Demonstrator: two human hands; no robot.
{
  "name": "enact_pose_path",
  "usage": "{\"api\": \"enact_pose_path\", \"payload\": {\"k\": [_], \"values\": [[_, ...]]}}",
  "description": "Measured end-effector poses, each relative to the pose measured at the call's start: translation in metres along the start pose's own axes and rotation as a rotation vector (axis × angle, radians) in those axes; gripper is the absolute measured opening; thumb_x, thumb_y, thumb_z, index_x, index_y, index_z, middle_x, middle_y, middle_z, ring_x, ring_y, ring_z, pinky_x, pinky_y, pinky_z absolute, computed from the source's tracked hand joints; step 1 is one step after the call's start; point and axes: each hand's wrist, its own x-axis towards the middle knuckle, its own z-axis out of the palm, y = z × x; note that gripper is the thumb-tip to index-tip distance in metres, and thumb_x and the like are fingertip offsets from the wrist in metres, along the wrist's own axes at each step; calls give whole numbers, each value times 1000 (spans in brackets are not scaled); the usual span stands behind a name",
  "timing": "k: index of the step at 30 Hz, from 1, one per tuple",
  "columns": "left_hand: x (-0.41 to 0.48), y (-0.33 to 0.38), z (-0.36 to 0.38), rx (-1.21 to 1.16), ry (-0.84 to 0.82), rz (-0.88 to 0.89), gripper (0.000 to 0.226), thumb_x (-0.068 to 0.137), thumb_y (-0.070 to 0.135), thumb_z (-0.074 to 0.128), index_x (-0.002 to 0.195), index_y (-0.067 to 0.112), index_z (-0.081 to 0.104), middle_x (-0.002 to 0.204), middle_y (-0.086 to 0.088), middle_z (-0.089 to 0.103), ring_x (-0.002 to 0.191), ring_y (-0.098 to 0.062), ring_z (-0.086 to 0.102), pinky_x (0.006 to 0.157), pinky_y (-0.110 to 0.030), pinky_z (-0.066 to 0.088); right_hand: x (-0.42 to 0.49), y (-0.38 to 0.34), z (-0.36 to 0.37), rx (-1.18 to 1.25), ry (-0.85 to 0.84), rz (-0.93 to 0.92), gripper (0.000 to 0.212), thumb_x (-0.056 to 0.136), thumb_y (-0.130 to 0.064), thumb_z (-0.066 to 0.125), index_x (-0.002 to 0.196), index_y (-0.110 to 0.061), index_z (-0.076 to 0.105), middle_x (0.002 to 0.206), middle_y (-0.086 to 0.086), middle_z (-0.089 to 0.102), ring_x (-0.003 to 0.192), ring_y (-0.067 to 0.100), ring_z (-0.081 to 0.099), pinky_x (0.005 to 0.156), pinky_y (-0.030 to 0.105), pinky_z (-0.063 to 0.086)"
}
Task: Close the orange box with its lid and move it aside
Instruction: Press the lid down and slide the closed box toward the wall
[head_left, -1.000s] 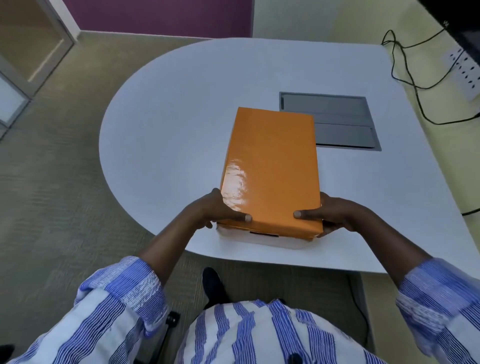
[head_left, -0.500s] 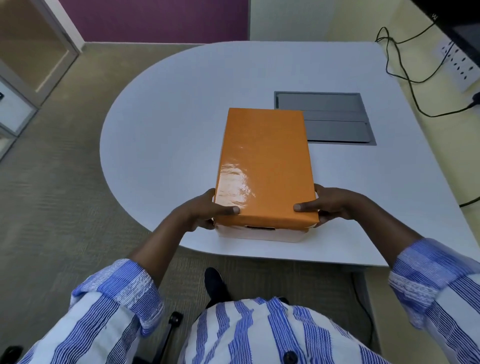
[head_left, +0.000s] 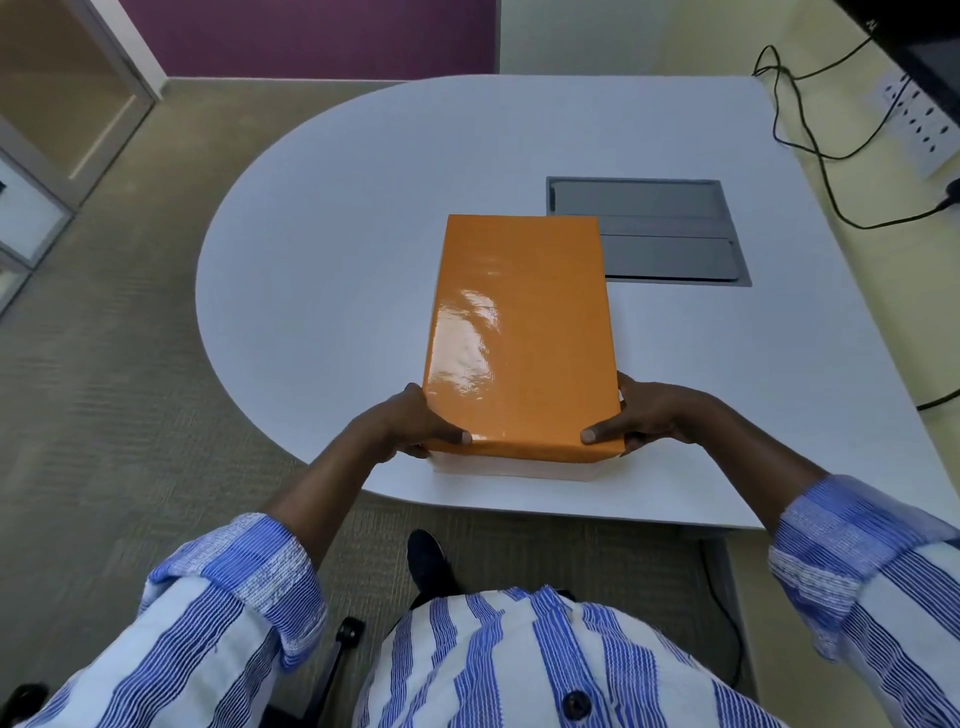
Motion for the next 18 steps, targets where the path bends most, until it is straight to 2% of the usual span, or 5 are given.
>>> {"api": "enact_pose_path", "payload": {"k": [5,8,12,15,18], "values": [[2,9,3,152,21,-28,84,80,20,86,148,8,39,142,-16,53,121,-37,58,91,-44,60,4,1,8,-32,58,28,128,66,-29,94,158,-31,5,139,11,48,109,33,67,87,47,62],[3,12,2,279,32,15,118,79,28,87,161,15,2,158,-18,34,139,-40,45,103,-49,53,1,0,11,-124,110,-30,145,68,-41,91,156,-30,-23,156,11,35,123,32,56,84,39,59],[4,17,0,450,25,48,144,79,37,86,153,22,-36,160,-21,30,141,-41,43,111,-52,46,-1,6,29,-286,147,-207,151,73,-50,84,139,-23,-50,169,8,-3,151,30,23,120,48,31],[8,27,-4,604,-5,4,143,79,47,84,154,21,-35,163,-20,26,143,-41,42,111,-51,46,-4,6,25,-449,122,-106,144,77,-61,75,141,-22,-48,168,10,-20,154,36,14,122,53,25],[15,44,-15,673,35,-20,129,77,56,82,162,18,-7,163,-17,24,144,-40,41,110,-49,46,-2,-11,12,-588,229,-39,133,77,-75,65,156,-17,-25,170,9,-14,150,38,28,117,56,33]]}}
